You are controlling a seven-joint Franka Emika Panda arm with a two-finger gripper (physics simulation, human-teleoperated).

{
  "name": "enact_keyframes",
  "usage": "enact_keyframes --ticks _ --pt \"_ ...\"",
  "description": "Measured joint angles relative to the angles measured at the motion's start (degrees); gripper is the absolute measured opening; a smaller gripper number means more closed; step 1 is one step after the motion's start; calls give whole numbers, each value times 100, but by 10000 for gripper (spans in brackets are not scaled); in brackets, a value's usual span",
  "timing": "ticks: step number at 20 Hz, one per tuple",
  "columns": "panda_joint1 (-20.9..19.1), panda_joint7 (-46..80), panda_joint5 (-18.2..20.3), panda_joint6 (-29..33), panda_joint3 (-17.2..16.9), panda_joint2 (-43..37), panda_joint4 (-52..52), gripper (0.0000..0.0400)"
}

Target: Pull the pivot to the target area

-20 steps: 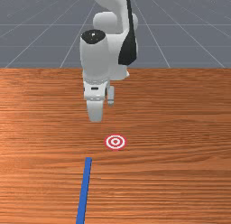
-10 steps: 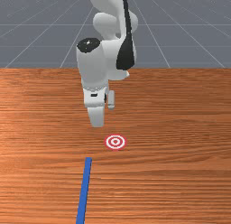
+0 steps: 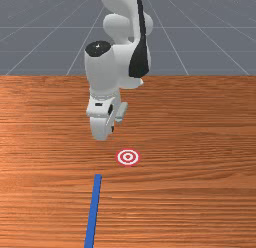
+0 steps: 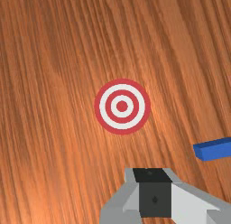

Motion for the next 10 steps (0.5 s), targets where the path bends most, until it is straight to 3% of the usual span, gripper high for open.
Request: enact_keyframes --ticks 4,5,10 --pt "-124 -322 -31 -70 7 14 53 0" --pt "258 1978 322 183 -427 -24 -86 0" --pt "319 2856 470 344 -647 -149 -326 0"
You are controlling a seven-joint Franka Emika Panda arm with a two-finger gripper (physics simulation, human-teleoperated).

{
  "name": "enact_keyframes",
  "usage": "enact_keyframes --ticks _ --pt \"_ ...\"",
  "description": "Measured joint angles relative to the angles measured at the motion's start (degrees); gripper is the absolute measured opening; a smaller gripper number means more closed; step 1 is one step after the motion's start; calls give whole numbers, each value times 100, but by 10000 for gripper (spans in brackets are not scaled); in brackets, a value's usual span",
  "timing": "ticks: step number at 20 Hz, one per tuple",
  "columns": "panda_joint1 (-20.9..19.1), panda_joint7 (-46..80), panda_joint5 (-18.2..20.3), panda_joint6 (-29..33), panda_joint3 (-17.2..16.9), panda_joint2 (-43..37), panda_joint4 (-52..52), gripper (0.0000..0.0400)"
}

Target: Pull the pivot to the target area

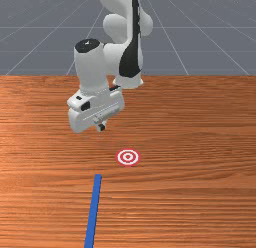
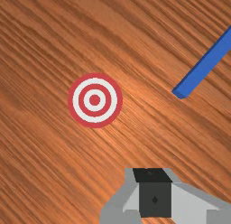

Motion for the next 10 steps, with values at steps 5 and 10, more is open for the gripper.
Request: enact_keyframes --ticks 5,10 --pt "150 983 75 412 -173 -508 -860 0" --pt "62 753 104 541 -105 -740 -1214 0"
